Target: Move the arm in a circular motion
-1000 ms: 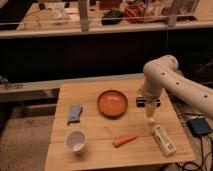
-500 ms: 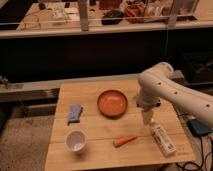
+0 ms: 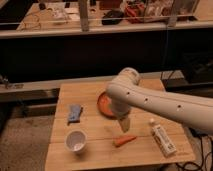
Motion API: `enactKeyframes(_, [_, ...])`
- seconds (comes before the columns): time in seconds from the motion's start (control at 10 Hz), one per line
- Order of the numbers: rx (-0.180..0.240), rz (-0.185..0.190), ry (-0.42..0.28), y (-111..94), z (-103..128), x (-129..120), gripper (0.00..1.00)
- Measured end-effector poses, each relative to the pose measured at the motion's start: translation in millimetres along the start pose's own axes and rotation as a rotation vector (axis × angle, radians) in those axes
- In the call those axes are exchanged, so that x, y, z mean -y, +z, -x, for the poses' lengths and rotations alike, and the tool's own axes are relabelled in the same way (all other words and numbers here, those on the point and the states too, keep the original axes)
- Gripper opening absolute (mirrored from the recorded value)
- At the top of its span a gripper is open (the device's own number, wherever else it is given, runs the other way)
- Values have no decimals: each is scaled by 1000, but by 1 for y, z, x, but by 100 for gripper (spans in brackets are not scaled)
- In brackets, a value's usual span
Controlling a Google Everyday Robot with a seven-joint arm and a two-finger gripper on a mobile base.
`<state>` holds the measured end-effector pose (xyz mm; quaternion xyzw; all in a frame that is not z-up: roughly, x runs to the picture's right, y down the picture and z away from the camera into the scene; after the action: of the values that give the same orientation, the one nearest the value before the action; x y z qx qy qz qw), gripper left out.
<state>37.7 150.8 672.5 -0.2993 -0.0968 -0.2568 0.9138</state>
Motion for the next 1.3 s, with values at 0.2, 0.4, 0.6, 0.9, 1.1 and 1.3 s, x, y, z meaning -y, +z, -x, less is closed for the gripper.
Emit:
enactKeyframes(0.2, [13, -22, -79, -6, 18, 19, 80])
enactKeyframes(0.4, [29, -48, -96, -9, 11, 40, 80])
enactKeyframes(0.6, [44, -76, -104, -12, 1, 47, 80])
enactKeyframes(0.9, [49, -77, -105, -12, 2, 48, 80])
enactKeyframes(1.1, [48, -77, -103, -12, 1, 47, 80])
enactKeyframes(1.3, [47, -77, -103, -12, 1, 47, 80])
